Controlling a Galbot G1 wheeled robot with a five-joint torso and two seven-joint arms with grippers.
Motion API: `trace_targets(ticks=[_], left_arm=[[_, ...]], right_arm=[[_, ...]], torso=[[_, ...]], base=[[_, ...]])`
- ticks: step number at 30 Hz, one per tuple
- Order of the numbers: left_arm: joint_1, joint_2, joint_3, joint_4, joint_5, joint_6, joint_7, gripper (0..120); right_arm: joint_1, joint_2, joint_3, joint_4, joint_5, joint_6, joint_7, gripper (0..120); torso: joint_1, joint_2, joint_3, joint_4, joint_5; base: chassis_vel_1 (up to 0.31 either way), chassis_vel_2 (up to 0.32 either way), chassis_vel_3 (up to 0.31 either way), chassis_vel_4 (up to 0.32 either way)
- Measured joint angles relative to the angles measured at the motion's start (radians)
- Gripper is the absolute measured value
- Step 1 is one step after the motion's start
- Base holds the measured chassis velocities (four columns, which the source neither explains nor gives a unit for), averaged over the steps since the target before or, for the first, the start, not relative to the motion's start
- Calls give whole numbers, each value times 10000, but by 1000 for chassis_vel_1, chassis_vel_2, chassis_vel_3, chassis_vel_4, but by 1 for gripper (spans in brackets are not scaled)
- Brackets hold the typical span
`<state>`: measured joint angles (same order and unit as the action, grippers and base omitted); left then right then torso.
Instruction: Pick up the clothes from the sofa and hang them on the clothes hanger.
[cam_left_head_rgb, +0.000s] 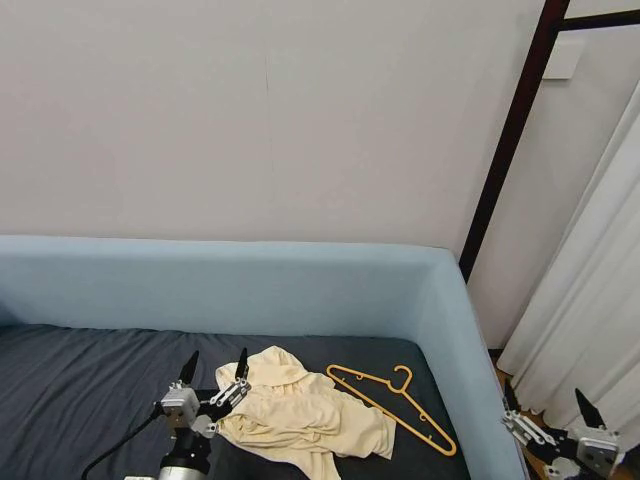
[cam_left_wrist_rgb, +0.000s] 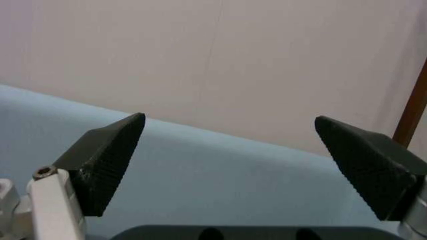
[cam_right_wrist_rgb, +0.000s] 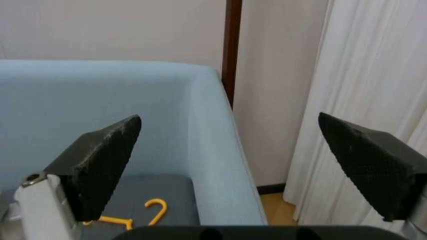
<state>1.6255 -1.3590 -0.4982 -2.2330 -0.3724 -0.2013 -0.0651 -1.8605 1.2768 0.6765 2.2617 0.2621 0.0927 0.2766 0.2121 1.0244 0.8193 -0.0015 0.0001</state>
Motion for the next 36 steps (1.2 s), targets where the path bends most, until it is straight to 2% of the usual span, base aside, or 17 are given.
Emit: trace_targets(ticks=[4,8,12,28,33,36], left_arm=[[42,-3,-34,-82,-4,64,-7,100],[57,-150,161,531,195,-30,-8,100],[17,-220,243,730,277,-54,-5,100],[214,-129,93,539,259,-265,-19,100],[388,-118,9,367,390,-467,-64,100],[523,-127,-41,310,515,-606,-228,100]], right_arm=[[37,4,-29,-97,-35,77,-7,100],[27,108,-22,213,-555,604,-146,100],[-15,166,21,334,-852,1006,-294,100],[-4,243,-139,11,-748,1230,-418,100],[-2,-308,-140,317,158,985,-515,100],[81,-1022,-222,625,1733,398,-568,100]], torso=[[0,0,0,0,0],[0,1,0,0,-3],[0,0,0,0,-4],[0,0,0,0,-1],[0,0,0,0,-1],[0,0,-1,-1,-2]], base=[[0,0,0,0],[0,0,0,0],[0,0,0,0],[0,0,0,0],[0,0,0,0],[0,0,0,0]])
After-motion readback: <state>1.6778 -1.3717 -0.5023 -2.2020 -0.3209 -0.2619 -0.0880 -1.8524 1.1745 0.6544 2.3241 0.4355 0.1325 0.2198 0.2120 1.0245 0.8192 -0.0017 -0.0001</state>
